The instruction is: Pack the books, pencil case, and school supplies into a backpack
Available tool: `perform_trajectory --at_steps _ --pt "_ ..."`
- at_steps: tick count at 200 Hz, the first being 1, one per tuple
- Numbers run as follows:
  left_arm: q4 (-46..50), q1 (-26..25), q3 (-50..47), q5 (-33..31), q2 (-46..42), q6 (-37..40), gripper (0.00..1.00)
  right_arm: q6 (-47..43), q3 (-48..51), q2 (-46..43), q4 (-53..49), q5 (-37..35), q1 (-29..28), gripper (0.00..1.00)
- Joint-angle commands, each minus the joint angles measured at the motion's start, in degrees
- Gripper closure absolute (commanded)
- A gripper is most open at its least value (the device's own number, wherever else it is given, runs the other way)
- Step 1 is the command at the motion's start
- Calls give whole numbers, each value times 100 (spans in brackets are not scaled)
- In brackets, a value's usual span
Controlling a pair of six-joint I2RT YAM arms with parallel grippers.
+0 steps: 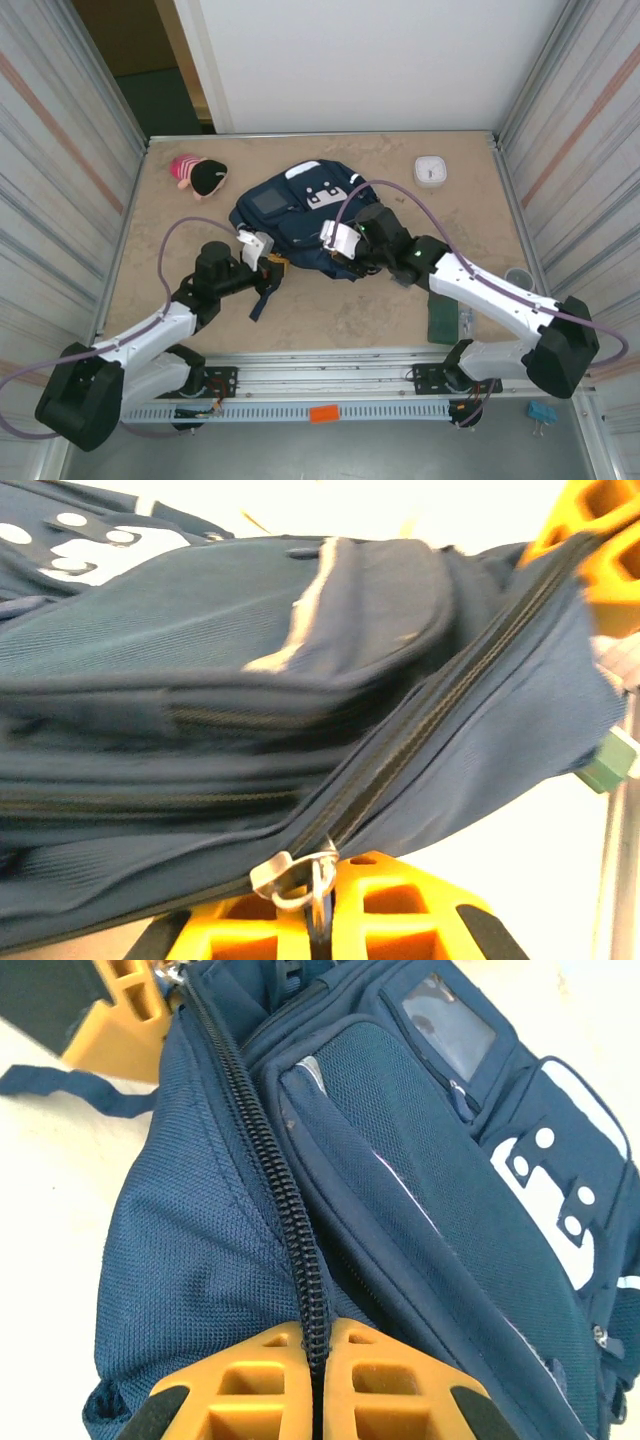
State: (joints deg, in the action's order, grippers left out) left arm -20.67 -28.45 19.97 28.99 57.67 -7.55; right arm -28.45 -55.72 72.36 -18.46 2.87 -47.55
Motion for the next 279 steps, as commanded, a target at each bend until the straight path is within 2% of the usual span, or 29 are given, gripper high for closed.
perform_trajectory --at_steps 1,26,52,61,76,91,101,113,140,174,191,211,251,279 --pt "323 -368 500 783 -246 292 100 562 24 328 1264 -179 -156 100" --pt "351 -507 563 1151 -227 148 100 1014 128 702 1900 -165 -233 100" --pt "284 -505 438 895 -268 -239 100 1528 158 1022 2472 21 -352 100" --pt "468 -504 442 597 -304 -336 100 1666 159 1062 2568 37 -419 93" --pt "955 -506 472 -210 -369 -515 100 2041 244 976 2675 109 -450 72" --pt "1466 -500 473 -1005 -360 -662 100 2865 368 709 2551 206 -393 48" --pt "1701 -495 440 -1377 -306 -745 100 3560 493 501 2435 455 -314 42" --pt "1876 -491 384 -1623 -202 -894 100 4398 748 273 2426 565 -249 39" --pt "1883 -487 239 -1571 17 -1270 100 5991 1238 16 2219 211 -30 42" --pt "1803 -488 106 -1556 151 -1451 100 6944 1675 140 1968 -691 162 57" --pt "1785 -493 65 -1581 207 -1438 100 7195 1853 343 2453 -497 267 57" --pt "1706 -495 56 -1299 305 -1402 100 7304 1692 748 2667 -288 216 60" --pt "1122 -582 -91 -467 428 -1588 97 7569 1501 1336 2803 -591 -178 73" --pt "1003 -853 -14 -122 471 -1475 90 7865 1613 1676 3186 -684 -367 77"
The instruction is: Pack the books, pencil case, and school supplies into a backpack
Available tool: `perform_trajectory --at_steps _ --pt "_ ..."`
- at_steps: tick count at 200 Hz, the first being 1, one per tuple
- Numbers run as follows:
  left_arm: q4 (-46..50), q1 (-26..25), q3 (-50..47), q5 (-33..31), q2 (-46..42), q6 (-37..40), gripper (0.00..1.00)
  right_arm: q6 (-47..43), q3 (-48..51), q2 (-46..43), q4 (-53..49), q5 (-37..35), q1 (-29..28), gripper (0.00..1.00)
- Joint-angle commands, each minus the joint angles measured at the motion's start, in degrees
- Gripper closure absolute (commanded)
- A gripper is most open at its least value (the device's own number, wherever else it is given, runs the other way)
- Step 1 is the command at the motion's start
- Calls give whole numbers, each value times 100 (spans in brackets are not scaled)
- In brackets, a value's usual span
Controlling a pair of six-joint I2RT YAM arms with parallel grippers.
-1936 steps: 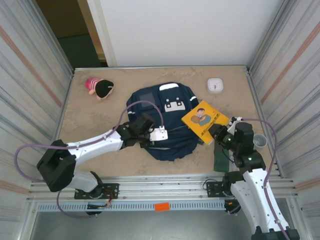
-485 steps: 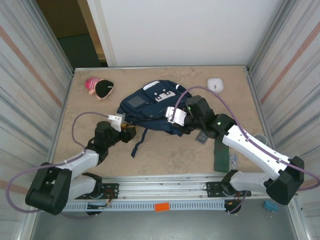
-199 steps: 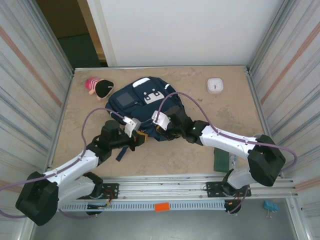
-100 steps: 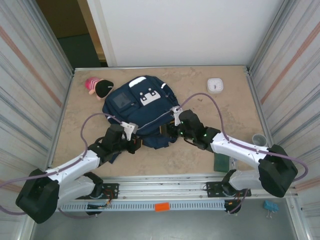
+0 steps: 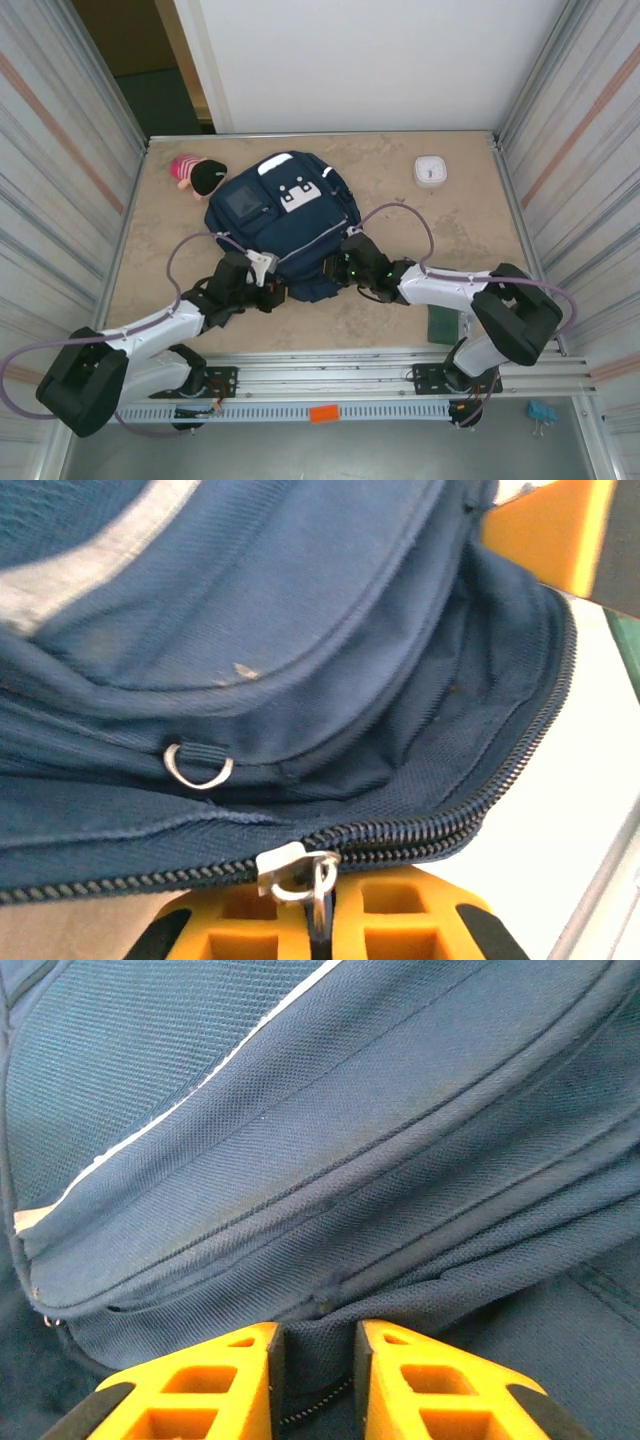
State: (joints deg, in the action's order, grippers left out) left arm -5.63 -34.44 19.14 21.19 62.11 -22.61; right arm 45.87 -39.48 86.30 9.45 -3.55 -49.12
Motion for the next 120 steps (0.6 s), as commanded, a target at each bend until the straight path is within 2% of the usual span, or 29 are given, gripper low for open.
perform_trajectory --at_steps 1,30,61,71,83,95,120 --pt "-505 -269 71 680 33 38 90 446 -9 295 410 -41 -206 78" --pt "-661 -490 172 1134 287 120 85 495 -14 422 704 -26 -323 79" --pt "-799 -764 463 995 507 70 81 375 23 256 668 -102 -380 80" --pt "-778 -842 575 949 541 128 75 246 35 91 539 -143 -379 79" --pt "-672 -869 665 945 472 265 60 -16 21 -187 266 -137 -355 75" --pt "-524 -871 633 791 257 396 51 -304 -30 -492 -66 26 -256 71" --pt "165 -863 554 -29 -535 1085 37 -976 -76 -1179 -692 586 46 63"
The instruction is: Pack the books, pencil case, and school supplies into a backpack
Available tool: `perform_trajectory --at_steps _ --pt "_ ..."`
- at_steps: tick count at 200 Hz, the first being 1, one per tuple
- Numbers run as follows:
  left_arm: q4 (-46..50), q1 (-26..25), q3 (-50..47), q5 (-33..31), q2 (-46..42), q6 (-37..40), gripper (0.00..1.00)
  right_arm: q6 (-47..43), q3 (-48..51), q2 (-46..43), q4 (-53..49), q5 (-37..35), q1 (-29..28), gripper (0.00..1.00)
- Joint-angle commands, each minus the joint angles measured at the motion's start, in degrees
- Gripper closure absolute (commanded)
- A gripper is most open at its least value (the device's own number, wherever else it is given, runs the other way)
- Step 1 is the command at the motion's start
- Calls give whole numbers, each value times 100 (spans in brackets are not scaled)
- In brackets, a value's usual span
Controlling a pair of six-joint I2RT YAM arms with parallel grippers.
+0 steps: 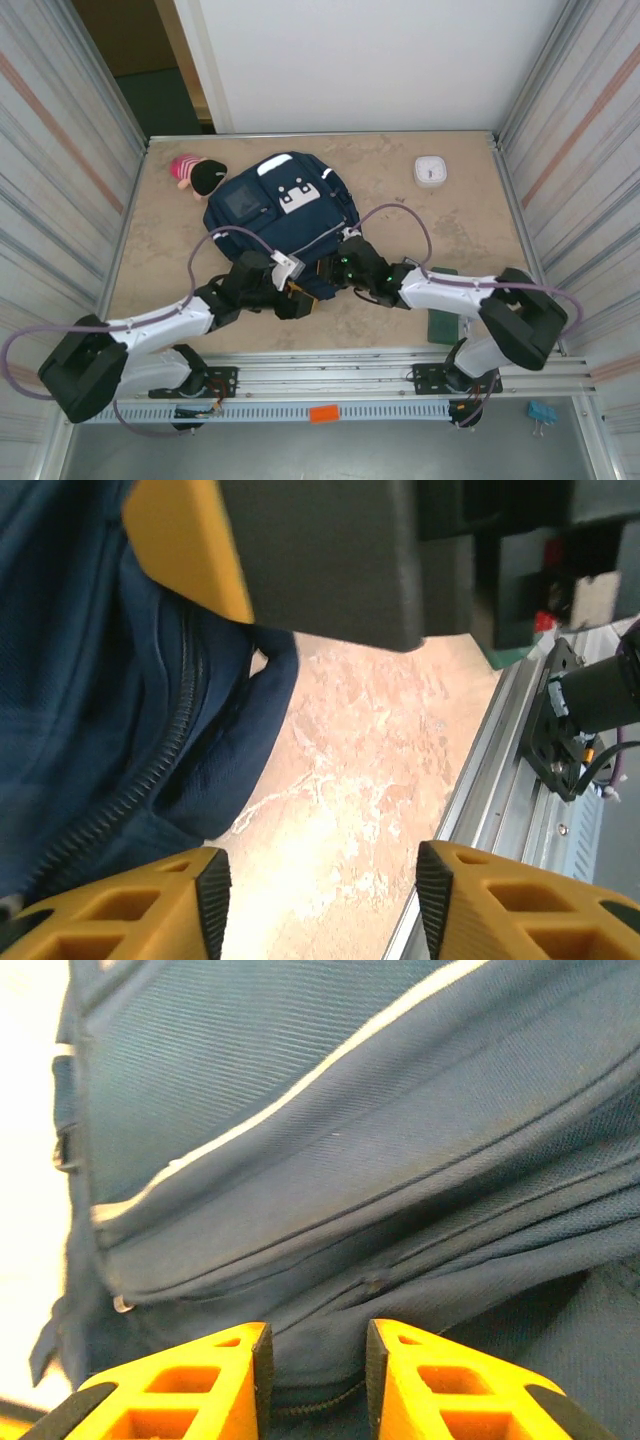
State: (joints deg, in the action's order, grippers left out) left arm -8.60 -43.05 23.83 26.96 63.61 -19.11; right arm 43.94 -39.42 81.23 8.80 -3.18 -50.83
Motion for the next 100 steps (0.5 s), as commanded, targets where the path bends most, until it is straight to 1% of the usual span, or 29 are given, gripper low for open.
perform_trajectory --at_steps 1,8,22,33,41,62,76,85,100 --pt "499 -2 85 -640 -724 774 36 -805 -83 -702 -656 569 228 63" --pt "747 -2 116 -886 -981 1015 33 -919 -101 -894 -837 720 328 62" --pt "1278 -2 227 -1471 -1554 1503 29 -1035 -180 -1259 -1290 933 507 59" --pt "1503 6 273 -1989 -2005 1828 27 -1085 -301 -1490 -1714 929 572 58" --pt "1551 7 258 -2223 -2287 2215 26 -1107 -375 -1628 -1943 908 580 57" --pt "1738 7 142 -2400 -2789 3715 29 -1095 -348 -1850 -2102 1065 572 56" --pt "2290 -6 254 -2335 -2800 4810 35 -1021 -246 -1908 -2013 1163 561 55" --pt "2739 -36 468 -2275 -2675 5193 37 -981 -188 -1897 -1924 1219 556 55" --pt "3443 -37 867 -2413 -2262 5492 36 -917 -115 -1850 -1789 1265 516 55"
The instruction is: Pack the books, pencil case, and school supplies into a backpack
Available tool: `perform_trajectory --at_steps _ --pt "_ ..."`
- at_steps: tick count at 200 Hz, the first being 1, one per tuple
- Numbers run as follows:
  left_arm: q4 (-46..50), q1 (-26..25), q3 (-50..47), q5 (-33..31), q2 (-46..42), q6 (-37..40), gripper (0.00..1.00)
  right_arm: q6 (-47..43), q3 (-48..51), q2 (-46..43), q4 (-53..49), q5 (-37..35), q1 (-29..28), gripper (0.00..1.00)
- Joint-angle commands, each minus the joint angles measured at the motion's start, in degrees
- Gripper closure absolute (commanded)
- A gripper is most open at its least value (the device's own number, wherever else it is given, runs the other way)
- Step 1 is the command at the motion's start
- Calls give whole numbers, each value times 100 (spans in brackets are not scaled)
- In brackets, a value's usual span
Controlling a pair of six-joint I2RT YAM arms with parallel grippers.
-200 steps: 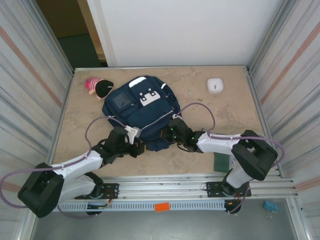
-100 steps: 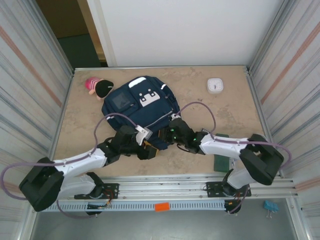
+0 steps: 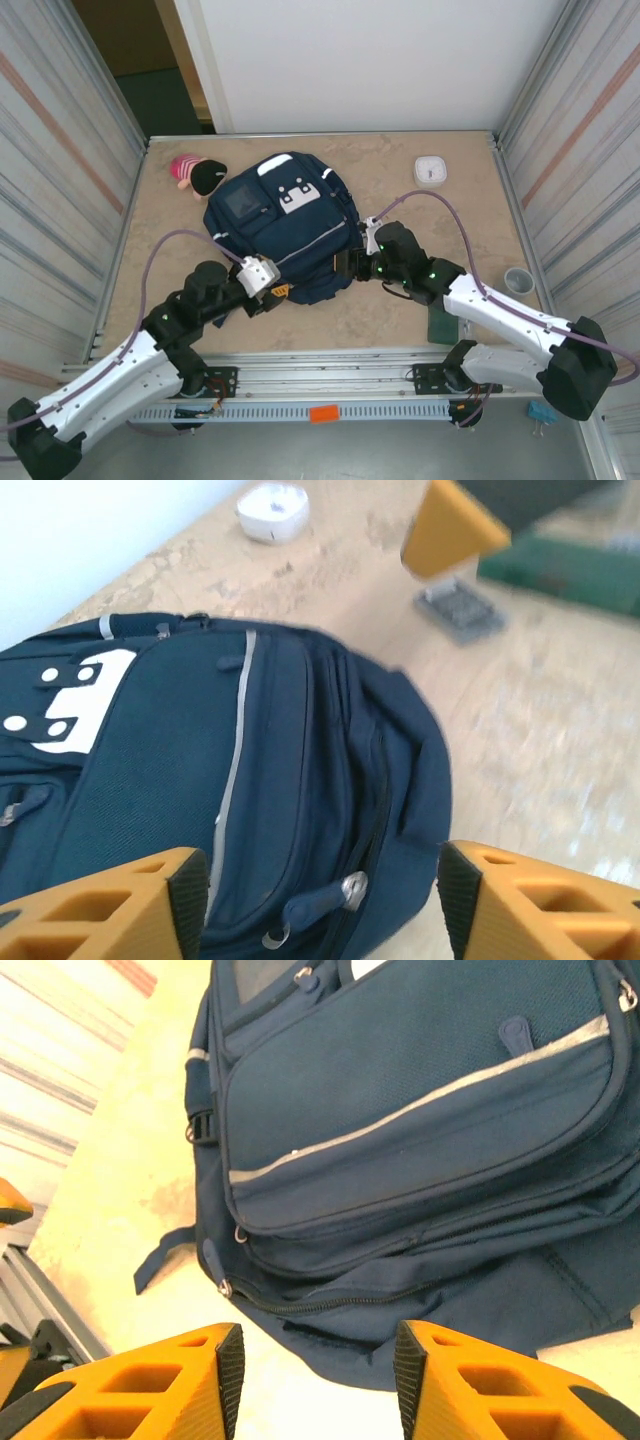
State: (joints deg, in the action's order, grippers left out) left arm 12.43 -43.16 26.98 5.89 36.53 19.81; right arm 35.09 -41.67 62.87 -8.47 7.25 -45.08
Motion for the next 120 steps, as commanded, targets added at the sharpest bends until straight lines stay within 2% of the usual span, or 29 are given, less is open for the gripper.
perform_trajectory --at_steps 1,29,50,73,103,120 --pt "1398 -26 579 -320 484 1624 36 -30 113 -9 -51 228 -65 55" --pt "2617 -26 1067 -812 1482 2233 31 23 102 217 269 404 -131 55" --pt "2554 90 1115 -1084 1991 2541 30 49 76 407 505 504 -204 55" --pt "2151 543 1018 -222 2118 3231 29 50 62 538 654 544 -248 53" --pt "1429 1248 904 321 2280 3869 30 94 214 492 916 424 -291 52" --pt "1140 1378 878 827 2437 3971 31 149 332 449 1132 409 -274 52"
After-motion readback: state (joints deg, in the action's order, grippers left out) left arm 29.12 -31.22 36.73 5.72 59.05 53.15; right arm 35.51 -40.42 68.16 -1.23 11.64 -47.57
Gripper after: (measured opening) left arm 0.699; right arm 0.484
